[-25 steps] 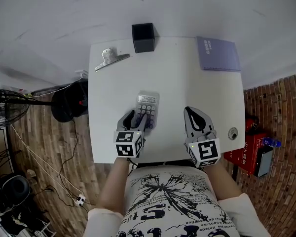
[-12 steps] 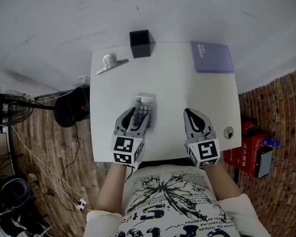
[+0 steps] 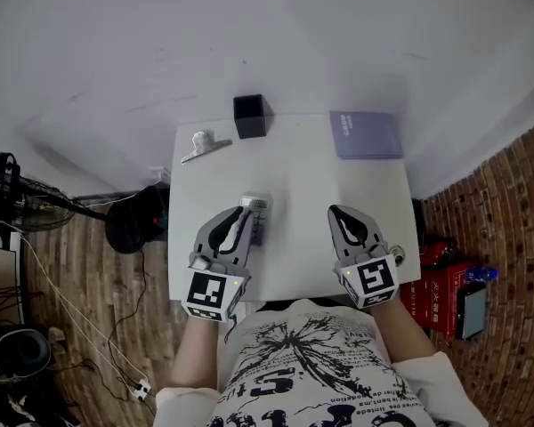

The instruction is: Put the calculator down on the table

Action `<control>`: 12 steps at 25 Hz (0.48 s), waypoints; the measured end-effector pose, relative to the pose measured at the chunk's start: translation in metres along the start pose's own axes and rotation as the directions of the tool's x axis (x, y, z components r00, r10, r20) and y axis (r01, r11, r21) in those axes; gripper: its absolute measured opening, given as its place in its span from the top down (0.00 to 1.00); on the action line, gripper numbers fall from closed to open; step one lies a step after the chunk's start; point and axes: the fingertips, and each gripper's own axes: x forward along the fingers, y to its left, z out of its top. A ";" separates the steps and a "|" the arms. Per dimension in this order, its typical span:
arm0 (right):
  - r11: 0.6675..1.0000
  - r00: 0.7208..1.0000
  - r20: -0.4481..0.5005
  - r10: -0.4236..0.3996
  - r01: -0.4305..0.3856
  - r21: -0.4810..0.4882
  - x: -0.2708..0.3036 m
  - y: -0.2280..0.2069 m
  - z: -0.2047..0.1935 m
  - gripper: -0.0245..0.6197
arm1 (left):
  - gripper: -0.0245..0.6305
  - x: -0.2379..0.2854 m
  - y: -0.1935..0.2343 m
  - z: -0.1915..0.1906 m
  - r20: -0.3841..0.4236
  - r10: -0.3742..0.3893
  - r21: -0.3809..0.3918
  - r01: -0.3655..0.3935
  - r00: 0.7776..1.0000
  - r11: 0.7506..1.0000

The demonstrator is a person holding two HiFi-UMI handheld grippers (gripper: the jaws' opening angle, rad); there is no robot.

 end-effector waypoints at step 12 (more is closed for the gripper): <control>0.999 0.997 0.070 0.042 -0.041 -0.012 -0.029 -0.002 0.026 0.94 | 0.94 -0.023 -0.020 0.031 0.068 -0.010 -0.003 0.011 0.998 1.000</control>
